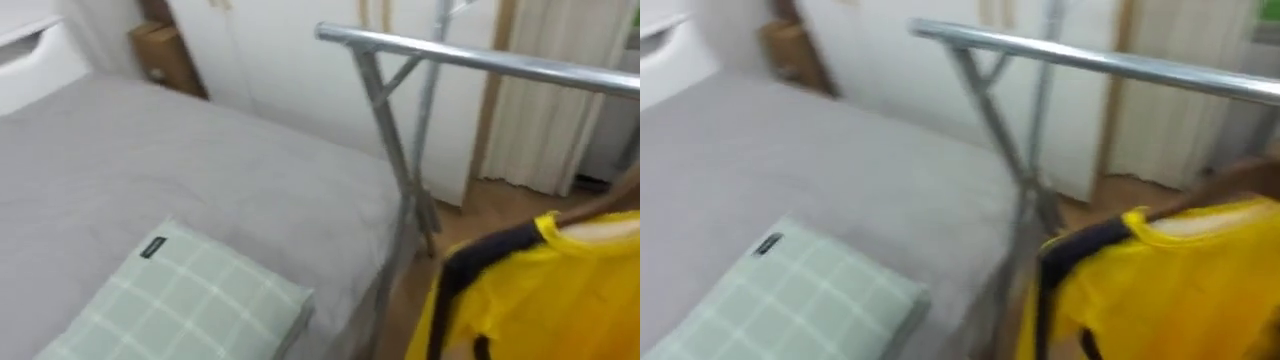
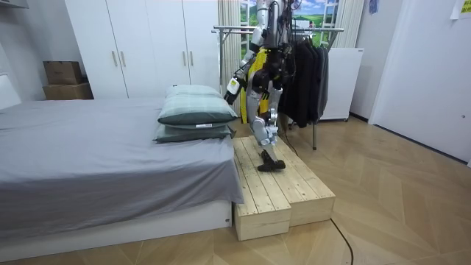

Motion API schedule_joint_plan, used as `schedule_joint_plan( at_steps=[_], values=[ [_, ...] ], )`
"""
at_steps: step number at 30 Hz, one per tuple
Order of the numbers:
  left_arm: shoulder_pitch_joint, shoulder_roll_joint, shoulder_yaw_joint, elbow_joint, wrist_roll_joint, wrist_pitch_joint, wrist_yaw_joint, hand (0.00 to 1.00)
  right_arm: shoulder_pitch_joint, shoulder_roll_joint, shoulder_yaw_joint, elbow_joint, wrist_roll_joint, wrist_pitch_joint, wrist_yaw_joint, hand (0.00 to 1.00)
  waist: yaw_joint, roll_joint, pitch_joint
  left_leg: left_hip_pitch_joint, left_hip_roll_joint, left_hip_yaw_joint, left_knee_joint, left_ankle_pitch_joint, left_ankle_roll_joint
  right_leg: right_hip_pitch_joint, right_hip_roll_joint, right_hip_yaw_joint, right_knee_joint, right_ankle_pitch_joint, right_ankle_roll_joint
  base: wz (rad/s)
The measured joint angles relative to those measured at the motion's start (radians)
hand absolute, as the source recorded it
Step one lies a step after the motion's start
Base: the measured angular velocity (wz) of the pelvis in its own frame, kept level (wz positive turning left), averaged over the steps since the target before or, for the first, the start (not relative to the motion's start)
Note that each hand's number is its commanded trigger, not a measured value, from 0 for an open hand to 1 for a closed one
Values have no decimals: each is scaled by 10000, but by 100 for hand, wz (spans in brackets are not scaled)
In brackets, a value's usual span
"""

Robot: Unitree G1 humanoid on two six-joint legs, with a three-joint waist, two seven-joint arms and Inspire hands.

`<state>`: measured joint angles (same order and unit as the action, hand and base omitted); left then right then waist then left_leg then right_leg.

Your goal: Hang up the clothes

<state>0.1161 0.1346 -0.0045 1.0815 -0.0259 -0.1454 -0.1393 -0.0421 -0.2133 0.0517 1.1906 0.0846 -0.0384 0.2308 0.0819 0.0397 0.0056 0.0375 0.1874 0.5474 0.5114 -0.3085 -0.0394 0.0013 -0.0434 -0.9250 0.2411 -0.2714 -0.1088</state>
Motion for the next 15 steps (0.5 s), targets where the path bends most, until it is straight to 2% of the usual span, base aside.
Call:
schedule_joint_plan(
  at_steps=[1,2,3,4,5,6,8,9,10,12,13,14,15],
  values=[
    [126,41,33,5,-6,181,3,0,0,-111,-1,-20,20,2,1,0,31,2,-6,162,-70,157,-531,-141,2,-70,-41,-494,130,-30,34,130],
    [186,95,40,8,-23,317,9,0,33,-137,-1,-1,91,4,-2,0,35,3,-8,275,-124,399,-1100,-274,-94,-175,-143,-740,383,-63,83,129],
    [187,103,41,15,-47,364,16,0,81,-146,-2,49,193,2,-9,0,34,20,-21,279,-173,451,-1333,-316,-77,-222,-218,-793,517,-83,120,122],
    [169,85,47,24,-53,376,25,0,150,-152,-17,161,448,31,-14,0,54,-70,-21,306,-368,425,-1907,-334,-37,-377,-421,-728,910,-112,172,107],
    [116,70,87,65,-42,380,30,0,224,-117,-58,184,750,68,-36,0,84,-191,-11,275,-536,305,-2338,-156,-174,-565,-768,-410,1409,-127,204,93],
    [110,74,136,71,-42,382,33,0,261,-99,-55,186,895,68,-38,0,79,-256,12,271,-604,213,-2474,-113,-111,-595,-920,-265,1595,-127,208,68],
    [107,83,405,288,-61,445,118,0,597,14,-56,213,1500,72,-114,0,55,-393,-55,363,-770,-177,-2528,-43,55,-476,-1274,114,1947,-59,315,52],
    [86,85,449,383,-72,457,174,0,717,46,-55,236,1502,81,-143,0,41,-425,-55,414,-798,-300,-2514,-49,109,-412,-1324,303,2020,-34,358,59],
    [105,87,615,475,-95,534,258,0,950,125,-56,273,1470,177,-267,0,-1,-464,-103,440,-800,-606,-2425,-86,206,-347,-1350,907,2153,85,546,72],
    [99,181,625,522,-240,616,440,0,1274,252,-67,322,1530,490,-489,0,-257,-476,-88,429,-822,-1352,-2334,-88,414,-379,-1288,2638,2494,390,1020,96],
    [85,208,625,582,-253,631,472,0,1305,282,-102,322,1553,544,-490,0,-310,-496,-85,414,-828,-1556,-2329,-79,444,-377,-1222,3089,2512,479,1128,90],
    [98,232,635,709,-331,647,505,0,1285,336,-181,313,1551,564,-520,0,-329,-509,-86,360,-839,-1916,-2282,-86,507,-358,-1064,3826,2511,671,1244,72],
    [112,234,645,777,-409,653,507,0,1271,346,-180,314,1569,564,-555,0,-347,-505,-88,309,-849,-2103,-2237,-96,541,-331,-1001,4132,2506,746,1307,101]
  ],
)
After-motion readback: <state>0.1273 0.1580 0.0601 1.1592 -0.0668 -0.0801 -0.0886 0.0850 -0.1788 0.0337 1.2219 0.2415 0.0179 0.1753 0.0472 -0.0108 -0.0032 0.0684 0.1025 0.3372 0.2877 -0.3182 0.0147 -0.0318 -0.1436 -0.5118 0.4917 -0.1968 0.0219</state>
